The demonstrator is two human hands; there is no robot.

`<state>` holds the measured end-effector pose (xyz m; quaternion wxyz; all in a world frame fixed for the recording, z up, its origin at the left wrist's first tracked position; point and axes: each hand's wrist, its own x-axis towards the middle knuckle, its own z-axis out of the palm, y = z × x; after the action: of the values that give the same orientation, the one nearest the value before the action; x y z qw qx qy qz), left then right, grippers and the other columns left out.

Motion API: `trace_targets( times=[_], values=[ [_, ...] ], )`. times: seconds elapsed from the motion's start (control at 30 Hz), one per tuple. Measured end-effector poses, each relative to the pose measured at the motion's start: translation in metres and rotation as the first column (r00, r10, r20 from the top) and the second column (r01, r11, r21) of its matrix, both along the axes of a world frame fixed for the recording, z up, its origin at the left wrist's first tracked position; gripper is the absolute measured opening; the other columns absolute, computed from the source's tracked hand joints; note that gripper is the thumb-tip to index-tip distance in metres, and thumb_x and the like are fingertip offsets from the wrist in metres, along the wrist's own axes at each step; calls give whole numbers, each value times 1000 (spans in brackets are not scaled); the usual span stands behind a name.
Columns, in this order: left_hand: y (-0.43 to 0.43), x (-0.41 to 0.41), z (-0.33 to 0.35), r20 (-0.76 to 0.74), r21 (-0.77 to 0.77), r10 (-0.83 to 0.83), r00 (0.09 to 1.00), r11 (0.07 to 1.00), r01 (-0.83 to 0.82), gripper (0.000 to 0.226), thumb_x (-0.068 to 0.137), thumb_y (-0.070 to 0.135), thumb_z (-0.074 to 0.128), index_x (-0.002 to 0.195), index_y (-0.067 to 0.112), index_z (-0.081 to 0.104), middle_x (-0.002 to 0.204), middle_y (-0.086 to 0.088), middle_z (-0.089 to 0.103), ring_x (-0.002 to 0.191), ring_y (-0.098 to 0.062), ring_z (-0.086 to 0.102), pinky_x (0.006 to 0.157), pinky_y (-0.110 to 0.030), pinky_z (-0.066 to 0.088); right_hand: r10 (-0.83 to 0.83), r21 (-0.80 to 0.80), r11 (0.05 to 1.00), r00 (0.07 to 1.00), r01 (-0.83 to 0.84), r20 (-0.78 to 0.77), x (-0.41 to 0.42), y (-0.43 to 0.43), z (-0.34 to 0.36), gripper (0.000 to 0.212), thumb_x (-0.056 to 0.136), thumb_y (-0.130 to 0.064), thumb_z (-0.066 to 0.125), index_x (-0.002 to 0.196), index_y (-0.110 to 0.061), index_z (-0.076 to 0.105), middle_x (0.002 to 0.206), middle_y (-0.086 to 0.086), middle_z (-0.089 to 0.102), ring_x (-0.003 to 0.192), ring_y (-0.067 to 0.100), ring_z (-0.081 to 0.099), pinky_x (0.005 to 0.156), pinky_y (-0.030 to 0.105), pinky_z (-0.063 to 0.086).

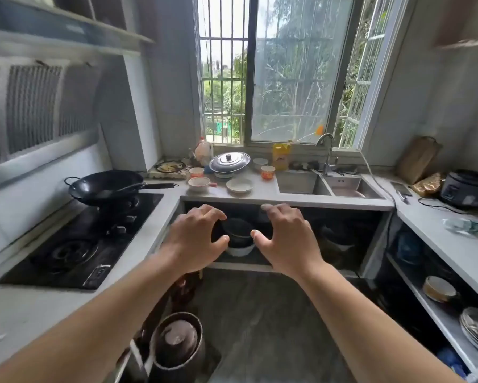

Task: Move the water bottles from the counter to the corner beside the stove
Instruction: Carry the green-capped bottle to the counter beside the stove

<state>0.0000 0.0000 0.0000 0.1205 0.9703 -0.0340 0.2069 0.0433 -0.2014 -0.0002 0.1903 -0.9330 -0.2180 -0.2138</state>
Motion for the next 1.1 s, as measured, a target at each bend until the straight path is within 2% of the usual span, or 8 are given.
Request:
trace_targets(
  times=[0.13, 0.3, 0.4, 0.6, 0.8, 0.97, 1.1],
  values=[
    [-3, 41, 34, 51, 30, 8, 999, 999, -9, 50, 83, 52, 61, 128, 31, 54, 134, 7, 55, 114, -18, 55, 89, -34, 47, 29, 28, 999, 998, -31, 53, 34, -13, 39, 61, 88, -47, 70, 141, -20, 54, 132, 8, 65, 121, 30, 59, 100, 45, 52],
    [-4, 92, 85, 182, 64, -9, 983, 998, -3, 47, 80, 51, 63, 123, 33, 55, 132, 4, 58, 108, -22, 58, 75, -31, 45, -15, -12, 1000, 994, 16, 108, 71, -18, 87, 59, 90, -46, 68, 141, -20, 53, 130, 9, 64, 121, 32, 57, 99, 47, 51],
    [4, 116, 104, 213, 67, -26, 977, 998, 12, 47, 80, 52, 61, 122, 32, 55, 130, 4, 59, 109, -21, 57, 83, -38, 47, -39, -26, 999, 986, 44, 159, 89, -10, 107, 59, 90, -47, 66, 140, -18, 53, 129, 11, 63, 121, 33, 56, 98, 47, 51],
    [24, 162, 139, 321, 80, -100, 942, 994, 79, 48, 81, 54, 63, 122, 29, 54, 131, 3, 59, 111, -23, 58, 91, -41, 44, -90, -29, 994, 956, 102, 279, 124, 21, 143, 59, 90, -46, 65, 140, -19, 51, 131, 9, 62, 122, 31, 56, 99, 47, 50],
    [56, 201, 130, 350, 70, -160, 923, 987, 144, 50, 84, 50, 63, 127, 27, 54, 135, 2, 57, 117, -22, 55, 95, -40, 42, -146, -27, 987, 959, 157, 241, 159, 60, 135, 57, 90, -45, 63, 141, -21, 50, 132, 6, 61, 122, 27, 53, 99, 47, 49],
    [79, 243, 103, 294, 41, -202, 934, 979, 198, 48, 85, 53, 60, 127, 32, 50, 134, 7, 55, 112, -18, 56, 88, -38, 46, -207, -30, 976, 963, 215, 174, 185, 79, 111, 57, 90, -44, 63, 141, -21, 50, 133, 6, 60, 123, 27, 53, 100, 46, 50],
    [82, 273, 75, 223, 35, -250, 942, 968, 249, 49, 84, 53, 58, 128, 33, 49, 136, 6, 54, 116, -19, 54, 89, -39, 45, -264, -80, 958, 956, 275, 128, 203, 76, 86, 58, 92, -46, 61, 144, -21, 49, 133, 5, 61, 124, 26, 55, 103, 44, 48]
  ],
)
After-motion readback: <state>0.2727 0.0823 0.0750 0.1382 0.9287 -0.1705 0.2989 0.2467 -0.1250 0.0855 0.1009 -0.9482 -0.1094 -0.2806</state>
